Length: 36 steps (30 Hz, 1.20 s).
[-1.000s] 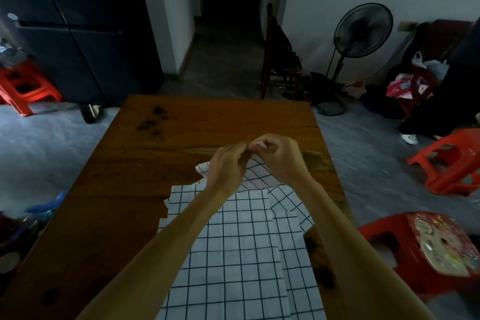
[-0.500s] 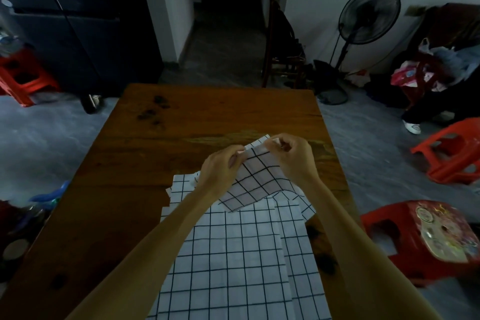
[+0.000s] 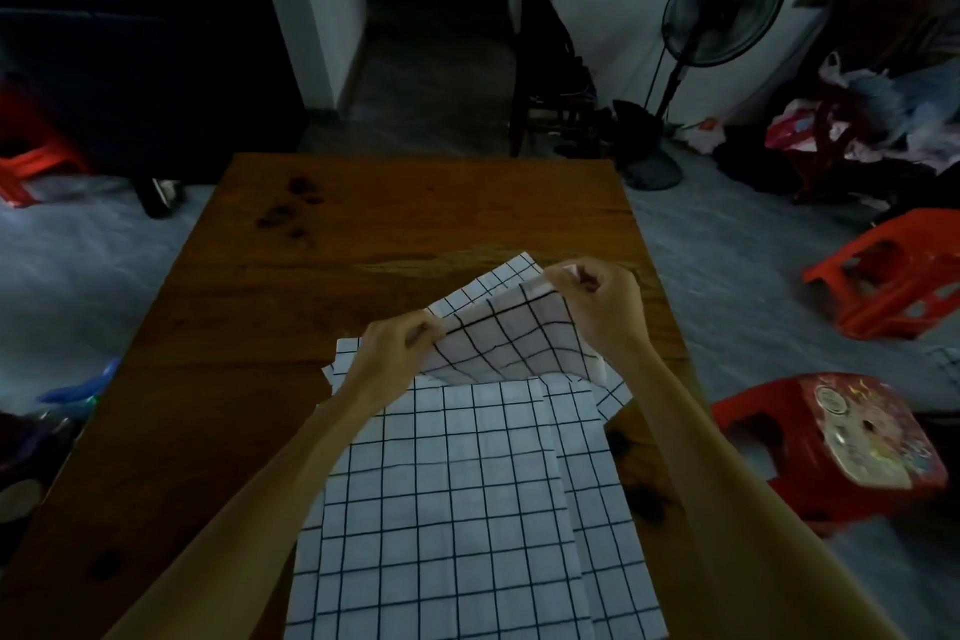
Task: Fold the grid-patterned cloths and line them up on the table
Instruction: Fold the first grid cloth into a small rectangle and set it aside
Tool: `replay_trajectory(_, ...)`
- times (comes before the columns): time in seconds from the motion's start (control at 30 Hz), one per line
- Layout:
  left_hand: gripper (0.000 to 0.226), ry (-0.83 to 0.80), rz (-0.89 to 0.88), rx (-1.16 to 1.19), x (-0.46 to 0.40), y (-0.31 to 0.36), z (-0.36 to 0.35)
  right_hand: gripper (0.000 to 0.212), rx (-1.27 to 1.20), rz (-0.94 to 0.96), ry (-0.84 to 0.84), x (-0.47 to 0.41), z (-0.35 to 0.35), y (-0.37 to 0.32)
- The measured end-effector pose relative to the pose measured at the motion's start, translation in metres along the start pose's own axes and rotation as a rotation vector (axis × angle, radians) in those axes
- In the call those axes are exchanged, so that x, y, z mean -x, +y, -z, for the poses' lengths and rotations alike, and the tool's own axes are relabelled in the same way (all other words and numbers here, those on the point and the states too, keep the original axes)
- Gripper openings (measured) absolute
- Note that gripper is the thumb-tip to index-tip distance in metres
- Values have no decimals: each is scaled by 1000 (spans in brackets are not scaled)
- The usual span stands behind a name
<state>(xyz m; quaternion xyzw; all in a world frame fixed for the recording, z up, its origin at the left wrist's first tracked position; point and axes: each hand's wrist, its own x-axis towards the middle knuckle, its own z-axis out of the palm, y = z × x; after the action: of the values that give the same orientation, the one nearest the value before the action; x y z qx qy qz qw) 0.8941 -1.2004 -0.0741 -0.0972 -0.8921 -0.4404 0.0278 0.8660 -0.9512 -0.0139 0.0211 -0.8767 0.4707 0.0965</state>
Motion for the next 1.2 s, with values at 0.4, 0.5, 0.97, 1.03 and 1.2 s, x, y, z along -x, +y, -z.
replay_trajectory(0.4,15,-147,299,-149,-18,-68,-20,25,102,-317,2,15,-65,90)
replay_trajectory(0.5,41,-49,393,-310,-14,-84,-64,21,197,-357,-52,13,-93,131)
replay_trajectory(0.97,87,-393,216,-620,20,-137,-169,71,487,88,-623,60,-197,177)
replay_trajectory(1.03,71,-339,195,-640,25,-140,-162,70,554,97,-598,59,-193,185)
replay_trajectory(1.2,62,-253,289,-618,39,-148,-139,58,713,-49,-497,53,-155,214)
